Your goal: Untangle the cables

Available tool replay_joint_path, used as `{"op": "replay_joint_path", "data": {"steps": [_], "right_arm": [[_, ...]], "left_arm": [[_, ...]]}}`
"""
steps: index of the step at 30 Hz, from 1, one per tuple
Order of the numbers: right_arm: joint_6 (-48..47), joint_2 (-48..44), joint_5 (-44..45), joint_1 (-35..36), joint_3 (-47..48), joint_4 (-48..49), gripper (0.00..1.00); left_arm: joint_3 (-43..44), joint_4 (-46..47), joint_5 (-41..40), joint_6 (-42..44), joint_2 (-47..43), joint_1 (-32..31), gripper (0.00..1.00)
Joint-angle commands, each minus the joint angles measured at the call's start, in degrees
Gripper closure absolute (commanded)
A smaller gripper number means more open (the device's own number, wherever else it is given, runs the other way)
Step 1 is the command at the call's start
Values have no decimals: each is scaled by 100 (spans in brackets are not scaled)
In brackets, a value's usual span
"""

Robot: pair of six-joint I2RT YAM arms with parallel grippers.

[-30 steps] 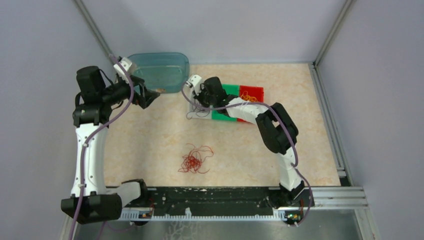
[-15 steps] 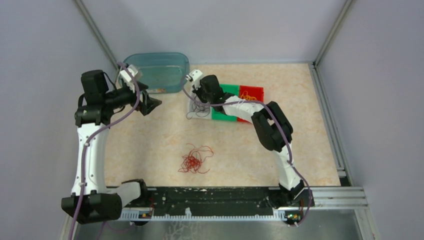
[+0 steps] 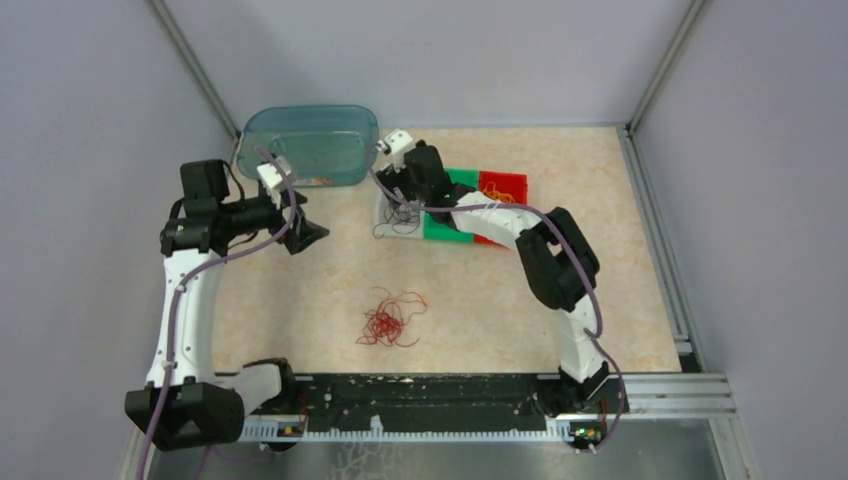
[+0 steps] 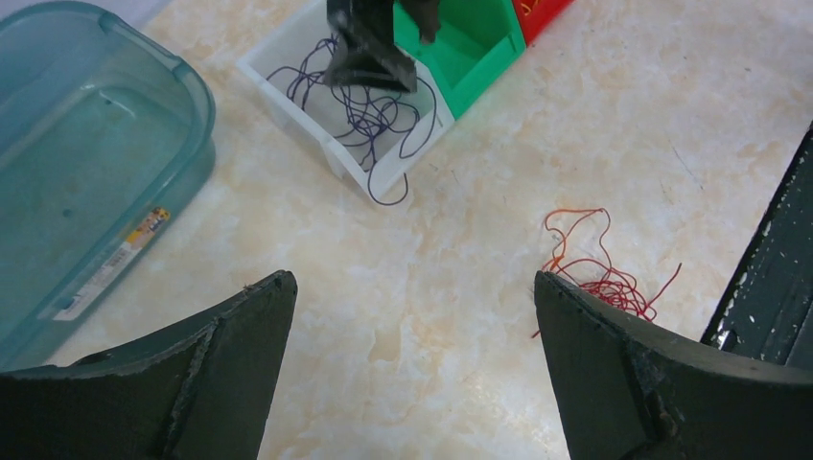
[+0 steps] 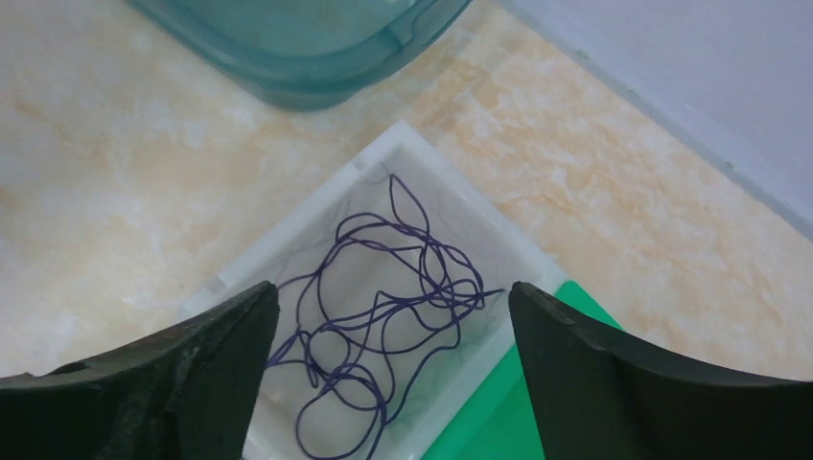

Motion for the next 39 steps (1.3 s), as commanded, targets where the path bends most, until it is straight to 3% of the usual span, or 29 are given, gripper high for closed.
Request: {"op": "replay_joint_path", "data": {"steps": [1, 4, 10, 12, 19, 24, 30, 39], "right_arm": [[625, -1634, 670, 242, -594, 843, 1], [1691, -2402, 1115, 258, -1465, 1029, 1], [2194, -3524, -1294, 264, -2930, 929, 1], [2467, -3654, -1623, 366, -3410, 925, 1], [2251, -3881, -509, 1571, -4483, 942, 1], [2562, -4110, -702, 1844, -5148, 1566, 14], [2621, -4051, -1137, 1992, -5490, 1933, 36], [2785, -3141, -1689, 2000, -5292, 2530, 47]], "left_arm": [[-180, -273, 162, 442, -26, 19, 1], [-306, -221, 79, 443, -69, 22, 1], [-485, -76, 132, 411, -200, 13, 1], [-508, -75, 84, 373, -200, 11, 1], [-664, 100, 57, 415, -235, 15, 1], [-905, -394, 319, 846, -244, -57, 2], [-1715, -515, 29, 1329, -534, -777, 4], [-2177, -356, -448, 1694, -441, -1119, 6]]}}
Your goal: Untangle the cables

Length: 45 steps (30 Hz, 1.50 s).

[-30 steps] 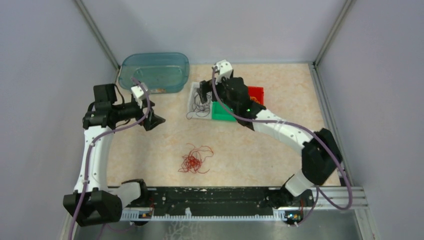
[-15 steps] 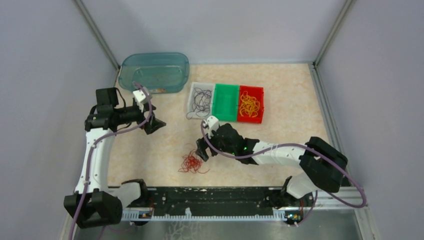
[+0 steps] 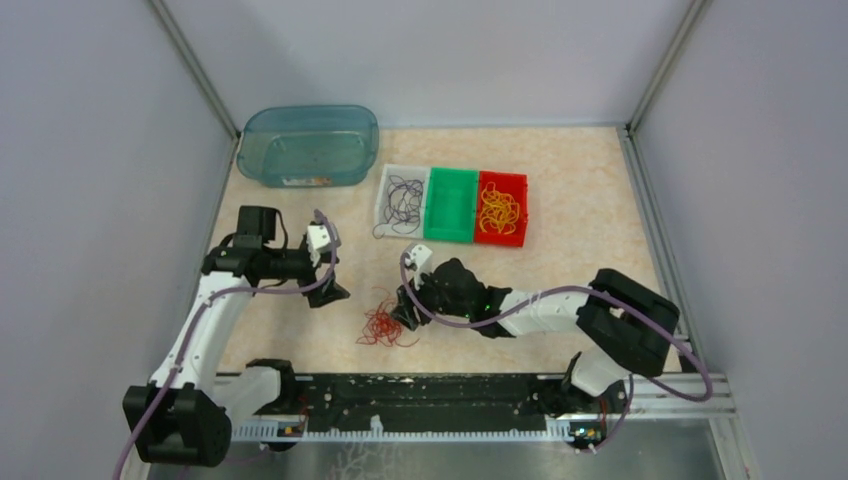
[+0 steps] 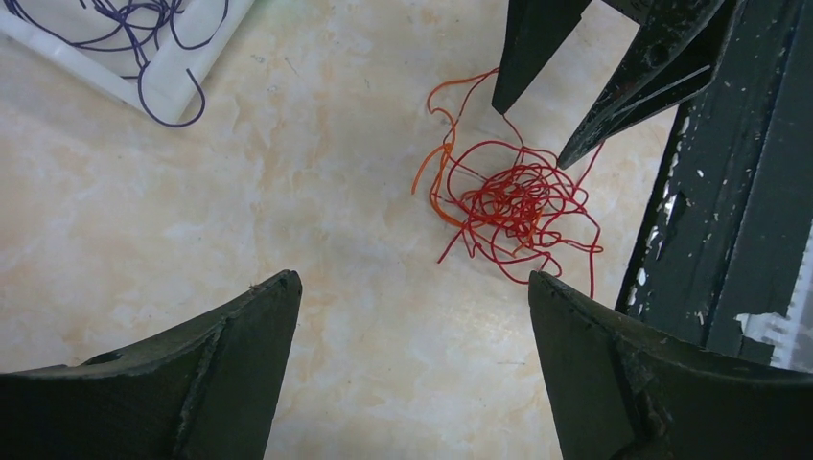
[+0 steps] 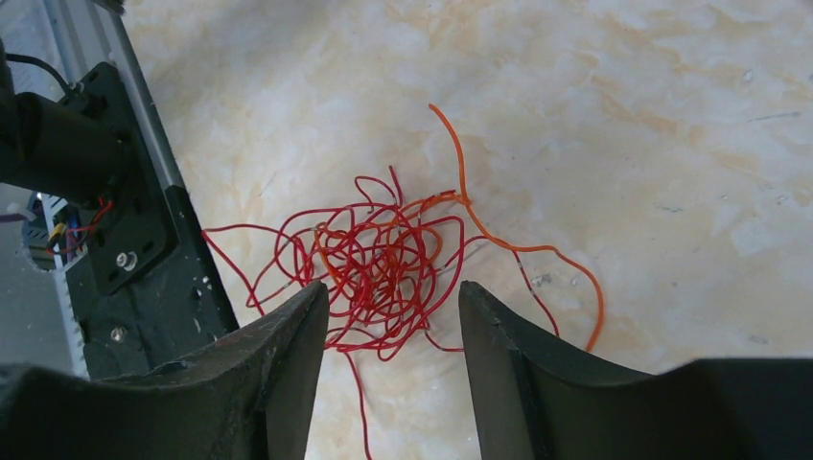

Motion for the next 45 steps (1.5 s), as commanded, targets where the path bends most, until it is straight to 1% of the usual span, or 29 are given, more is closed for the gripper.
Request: {"op": "replay_joint_path", "data": {"steps": [1, 5, 6, 7, 8, 9, 10, 12, 16, 17, 21, 25, 28, 29, 30, 31, 32, 33, 35, 38, 42, 45], "right_arm": [[112, 506, -421, 57, 294, 511, 49], [137, 853, -580, 55, 412, 484, 55], [146, 845, -597, 53, 397, 523, 59], [140, 825, -623, 53, 380, 569, 67], [132, 794, -676, 53, 393, 579, 77], [101, 755, -714, 53, 444, 526, 91], [79, 707, -764, 53, 503, 454, 97], [49, 547, -820, 53, 583, 346, 100], [-37, 105, -810, 53, 722, 175, 100], [-54, -6, -812, 57, 766, 127, 100], [-84, -447, -938, 53, 921, 18, 100], [-34, -594, -1143, 53, 1088, -27, 100], [-75, -604, -1086, 53, 1146, -160, 100], [-142, -598, -1001, 55, 1140, -281, 90], [-191, -596, -873, 53, 1093, -418, 77], [-239, -591, -770, 53, 1003, -510, 68], [-325, -583, -696, 53, 872, -541, 63], [-409, -567, -637, 59, 740, -531, 59], [-627, -502, -597, 108, 563, -539, 55], [-1176, -315, -448, 407, 625, -703, 51], [-1827, 21, -385, 829, 890, -737, 51], [-2190, 301, -340, 1070, 1201, -806, 53]], "left_arm": [[-127, 35, -174, 440, 66, -36, 7], [-213, 69, -204, 496, 55, -43, 6], [-239, 79, -208, 517, 37, -43, 6], [-273, 95, -210, 521, 24, -45, 6], [-308, 125, -210, 514, 9, -41, 5], [-343, 145, -215, 495, -7, -40, 5], [-371, 165, -199, 476, -13, -50, 5], [-407, 189, -144, 437, -34, -50, 5], [-364, 304, -26, 111, -122, -54, 6], [-342, 452, 25, 23, -146, -61, 6], [-173, 603, 329, -267, -240, -55, 6], [103, 529, 666, -457, -257, -62, 6], [346, 234, 847, -412, -203, -57, 6], [398, 144, 837, -396, -186, -57, 6], [424, 119, 806, -399, -188, -55, 6], [433, 97, 783, -401, -195, -56, 6], [437, 75, 766, -384, -197, -54, 6], [431, 46, 747, -340, -198, -57, 5], [393, 52, 664, -309, -194, -56, 4], [359, 44, 412, -271, -79, -55, 3], [463, 65, -32, -362, 183, 8, 2], [584, 58, -95, -372, 355, 210, 3]]}}
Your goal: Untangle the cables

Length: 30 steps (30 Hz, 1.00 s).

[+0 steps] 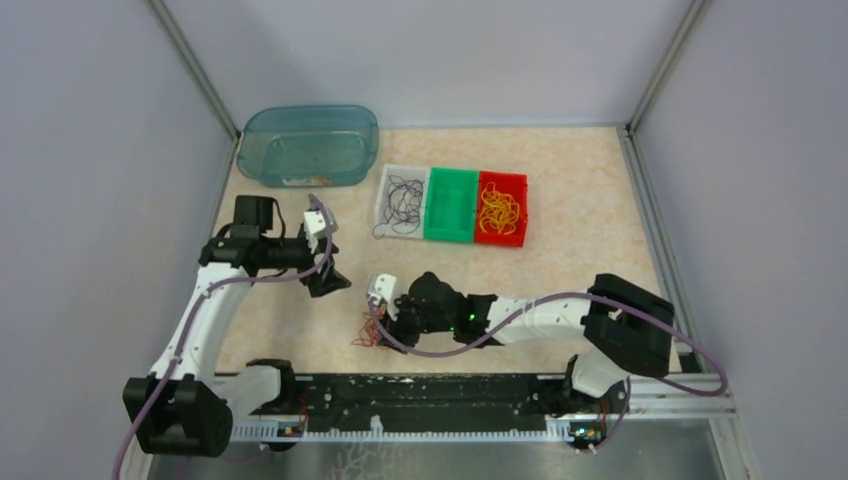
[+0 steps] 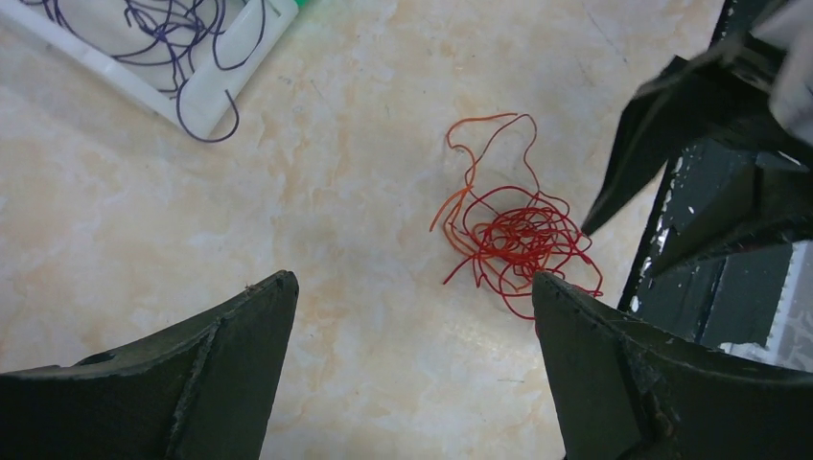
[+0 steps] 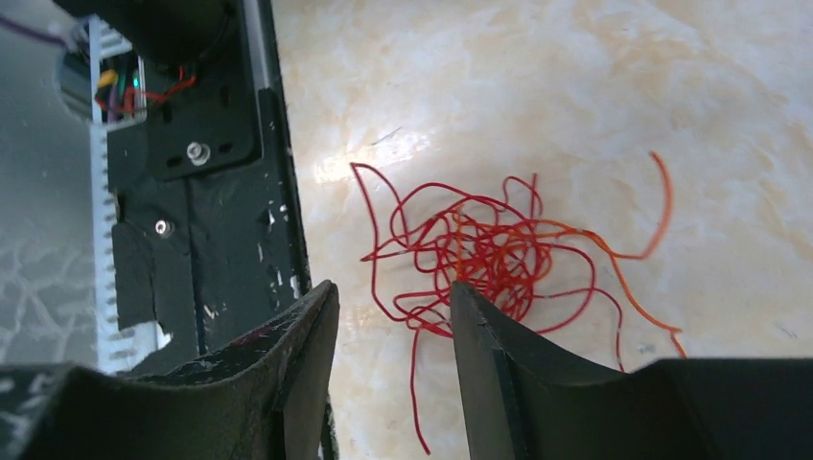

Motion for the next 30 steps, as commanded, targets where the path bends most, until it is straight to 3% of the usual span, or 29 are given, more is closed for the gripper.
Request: {"op": "replay_joint_path", "data": {"steps": [1, 17, 20, 25, 30], "right_arm": [[-881, 389, 113, 345, 703, 22, 53], [-1531, 1514, 27, 695, 1748, -676, 63], [-1644, 1663, 195, 744, 1898, -938, 71], [-1616, 1446, 768, 740, 1959, -873, 97], [-964, 581, 752, 514, 1943, -412, 100]], "left_arm": [[276, -92, -198, 63, 227, 263, 3], [698, -217, -20, 110, 674, 1069, 3], [711, -207, -11, 130, 689, 1082, 3], [659, -185, 48, 152, 656, 1079, 3], [663, -263, 11, 215, 599, 1087, 3]]}}
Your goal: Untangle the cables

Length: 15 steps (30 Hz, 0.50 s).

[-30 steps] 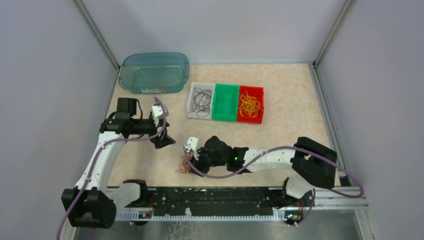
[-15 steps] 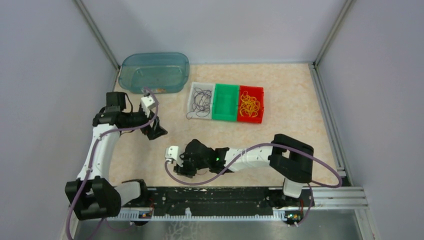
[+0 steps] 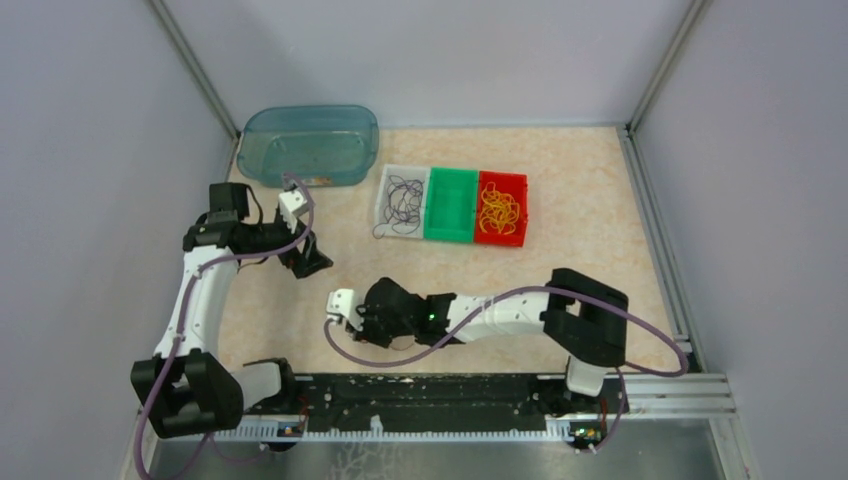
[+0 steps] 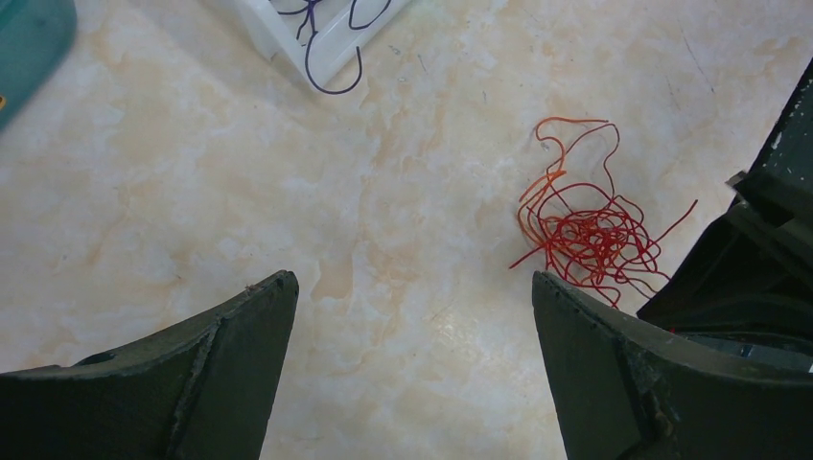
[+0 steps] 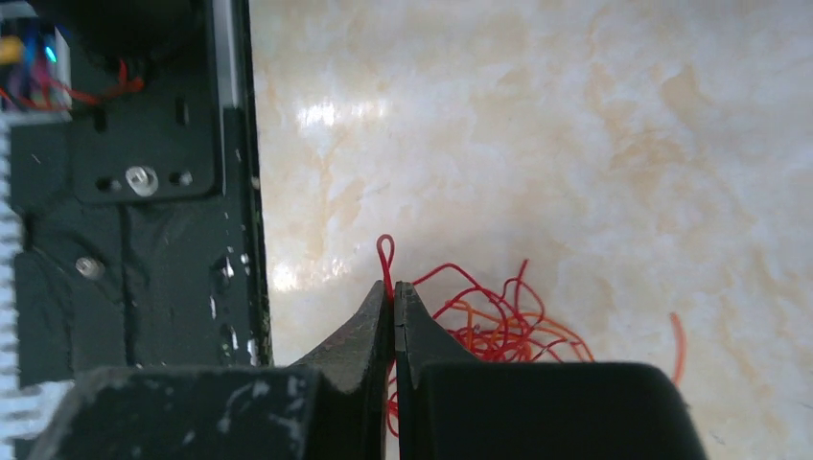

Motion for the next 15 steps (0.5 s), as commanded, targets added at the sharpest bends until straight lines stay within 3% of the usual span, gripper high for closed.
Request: {"op": "replay_joint_path", "data": {"steps": [1, 15], "right_arm": [[632, -1087, 59, -247, 197, 780, 100], [1670, -2329, -462, -672, -358, 1959, 100]], "left_arm": [[121, -206, 183, 246, -92, 37, 3], [138, -1169, 1582, 1420, -572, 29, 1]]}}
